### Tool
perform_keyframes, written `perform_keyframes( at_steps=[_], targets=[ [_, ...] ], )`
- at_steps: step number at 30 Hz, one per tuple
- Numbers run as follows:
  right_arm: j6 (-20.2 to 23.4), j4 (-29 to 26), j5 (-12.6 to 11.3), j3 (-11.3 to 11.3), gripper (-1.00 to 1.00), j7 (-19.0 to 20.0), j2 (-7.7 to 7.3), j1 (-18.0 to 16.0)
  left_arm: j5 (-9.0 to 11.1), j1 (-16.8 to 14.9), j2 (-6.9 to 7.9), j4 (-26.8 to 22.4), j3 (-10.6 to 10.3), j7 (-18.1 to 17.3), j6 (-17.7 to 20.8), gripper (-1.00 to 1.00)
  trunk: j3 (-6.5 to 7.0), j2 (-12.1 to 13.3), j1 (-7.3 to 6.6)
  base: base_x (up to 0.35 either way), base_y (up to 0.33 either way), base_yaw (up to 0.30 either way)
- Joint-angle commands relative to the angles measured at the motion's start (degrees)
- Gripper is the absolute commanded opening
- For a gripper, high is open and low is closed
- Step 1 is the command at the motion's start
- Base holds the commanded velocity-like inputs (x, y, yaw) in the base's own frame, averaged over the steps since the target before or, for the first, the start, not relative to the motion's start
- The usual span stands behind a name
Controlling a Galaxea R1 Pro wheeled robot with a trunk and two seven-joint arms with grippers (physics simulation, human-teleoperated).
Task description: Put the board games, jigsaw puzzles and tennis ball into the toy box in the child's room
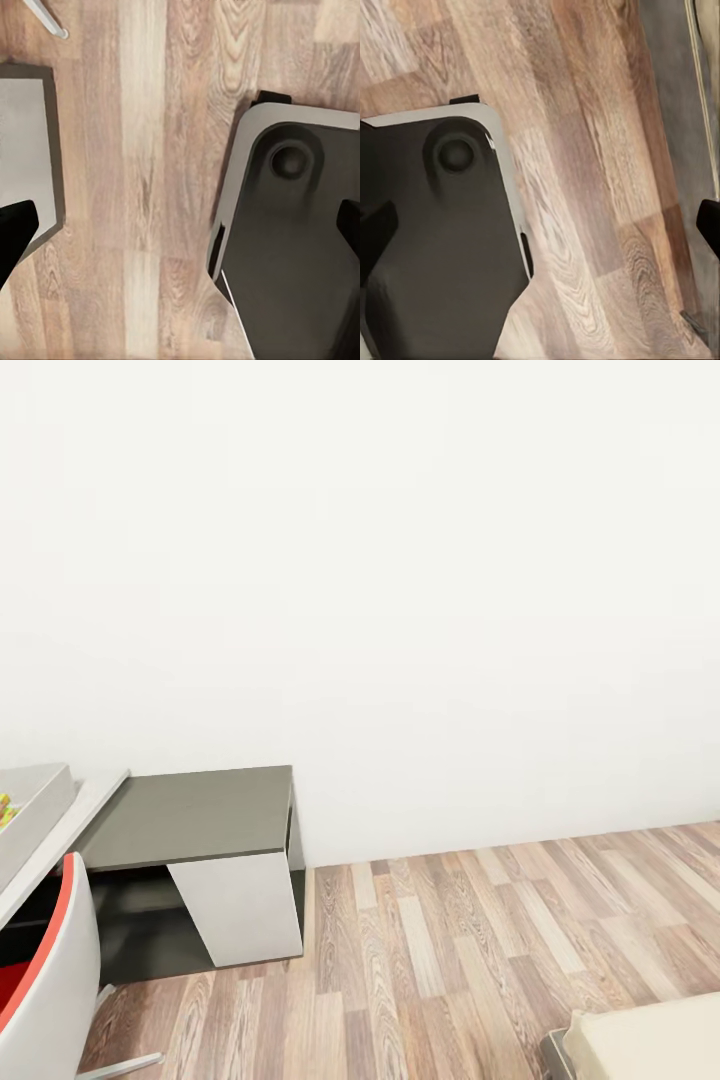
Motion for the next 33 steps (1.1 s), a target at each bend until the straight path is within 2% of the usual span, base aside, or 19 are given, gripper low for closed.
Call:
perform_keyframes(
  at_steps=[1, 3, 5, 15, 33],
  targets=[
    [-0.22, 0.26, -0.45, 0.19, 1.00, -0.10, -0.23, -0.05, -0.41, -0.04, 0.01, 0.04, 0.41, 0.17, -0.26, 1.00, -0.12, -0.12, 0.03, 0.000, 0.000, 0.000],
    [-0.21, 1.19, -0.42, 0.24, 1.00, -0.19, -1.11, -0.08, -0.31, 0.00, 0.02, -0.13, 0.47, 0.22, -0.32, 1.00, -0.12, -0.12, 0.03, 0.000, 0.000, 0.000],
    [-0.22, 1.57, -0.41, 0.34, 1.00, -0.21, -1.27, -0.09, -0.24, 0.01, 0.02, -0.26, 0.52, 0.23, -0.39, 1.00, -0.12, -0.12, 0.03, 0.000, 0.000, 0.000],
    [-0.46, 1.95, -0.71, 0.40, 1.00, -0.10, 0.85, -0.10, -0.28, 0.03, -0.47, -0.31, 0.54, 0.24, -0.43, 1.00, -0.12, -0.12, 0.03, 0.000, 0.000, 0.000],
    [-0.41, 1.96, -0.57, 0.38, 1.00, -0.10, 1.15, -0.10, -0.10, 0.03, -0.57, -0.37, 0.48, 0.24, -0.45, 1.00, -0.12, -0.12, 0.03, 0.000, 0.000, 0.000]
  ],
)
